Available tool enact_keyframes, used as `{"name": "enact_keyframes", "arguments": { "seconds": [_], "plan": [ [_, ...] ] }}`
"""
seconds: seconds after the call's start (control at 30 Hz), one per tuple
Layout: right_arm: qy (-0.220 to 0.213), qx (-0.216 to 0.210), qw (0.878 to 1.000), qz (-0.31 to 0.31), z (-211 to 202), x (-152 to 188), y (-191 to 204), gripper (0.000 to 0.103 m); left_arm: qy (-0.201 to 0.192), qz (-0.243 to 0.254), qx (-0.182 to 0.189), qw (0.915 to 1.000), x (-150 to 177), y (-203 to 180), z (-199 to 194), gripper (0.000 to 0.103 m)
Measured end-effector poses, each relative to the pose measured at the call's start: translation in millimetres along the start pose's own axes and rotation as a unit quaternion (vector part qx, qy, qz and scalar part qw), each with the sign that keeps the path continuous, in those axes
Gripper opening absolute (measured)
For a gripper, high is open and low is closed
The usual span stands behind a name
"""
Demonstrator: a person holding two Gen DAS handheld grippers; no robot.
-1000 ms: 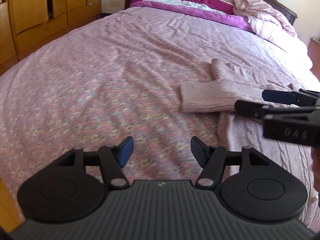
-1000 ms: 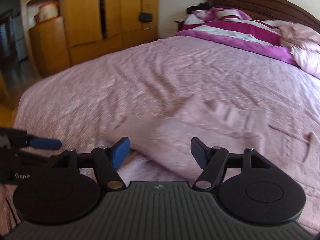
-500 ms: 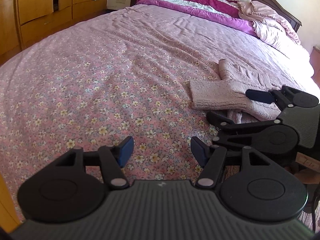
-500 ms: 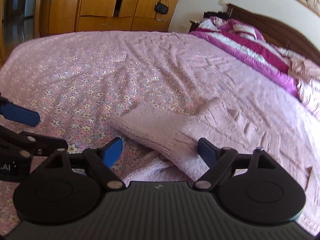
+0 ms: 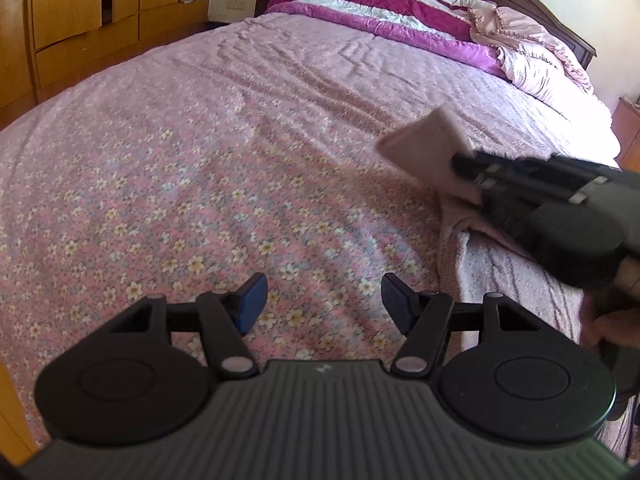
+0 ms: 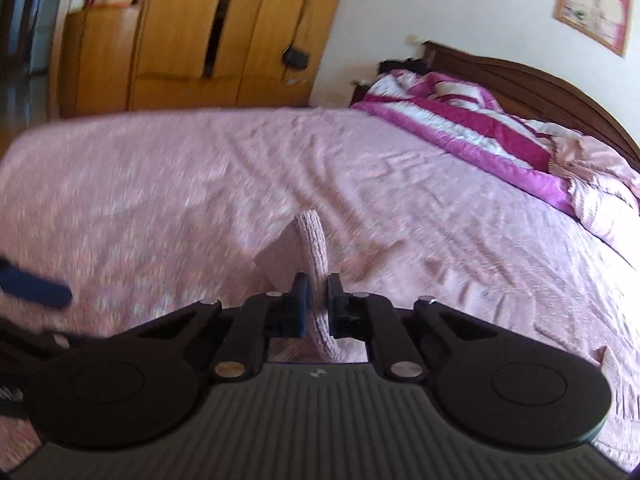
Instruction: Fold small clothes
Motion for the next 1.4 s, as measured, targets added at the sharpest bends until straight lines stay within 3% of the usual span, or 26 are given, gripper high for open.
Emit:
{"name": "enact_keyframes", "arguments": {
  "seconds": [0.23,0.47,0.57,0.7,0.77,0.83,0.9,1.1,1.23,1.27,1.3,1.33,1.37,1.4],
  "plan": [
    [-0.030,0.005,0.996,0.087,-37,-14,-62,0.009,-0.016,0.021,0.020,0.9994,-12,-24,-8,0.064],
    [-0.070,0.072,0.985,0.138,-82,-6,-141,0.008,-0.037,0.064,0.041,0.9964,-34,-63,-6,0.064],
    [-0.064,0.086,0.982,0.153,-93,7,-173,0.008,-0.034,0.078,0.051,0.9951,-42,-81,3,0.064],
    [-0.005,0.011,0.979,0.203,-83,33,-193,0.010,-0.025,0.085,0.045,0.9950,-46,-99,15,0.064],
    [0.018,-0.032,0.973,0.229,-73,44,-193,0.020,-0.017,0.082,0.043,0.9956,-45,-103,21,0.064],
    [0.033,-0.065,0.964,0.255,-61,52,-188,0.052,-0.011,0.083,0.039,0.9957,-43,-103,25,0.064],
    [0.035,-0.099,0.956,0.273,-47,53,-176,0.062,-0.008,0.086,0.034,0.9956,-41,-101,26,0.064],
    [0.083,-0.150,0.943,0.286,11,39,-137,0.064,-0.014,0.078,0.031,0.9964,-46,-92,28,0.064],
    [0.111,-0.142,0.938,0.296,47,30,-124,0.064,-0.017,0.076,0.030,0.9965,-49,-87,30,0.064],
    [0.107,-0.143,0.938,0.297,52,29,-122,0.063,-0.017,0.076,0.030,0.9965,-49,-87,31,0.064],
    [0.102,-0.137,0.938,0.300,54,28,-123,0.055,-0.016,0.076,0.030,0.9965,-49,-86,32,0.064],
    [0.096,-0.135,0.938,0.304,56,27,-125,0.023,-0.015,0.076,0.029,0.9966,-50,-86,33,0.064],
    [0.093,-0.137,0.937,0.307,58,26,-127,0.009,-0.015,0.077,0.029,0.9965,-51,-87,34,0.064],
    [0.083,-0.140,0.935,0.316,56,25,-131,0.008,-0.016,0.079,0.030,0.9963,-51,-88,34,0.064]
  ]
}}
Point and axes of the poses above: each gripper's, at about its wrist camera, not at the fingertips, and z roughly the way its jaws point, y to its left, x to its underside, the point moved 9 cm from there along z, roughly the way its jaws point, and after that the axes turned 14 degrees about y, right-handed, at the moved point
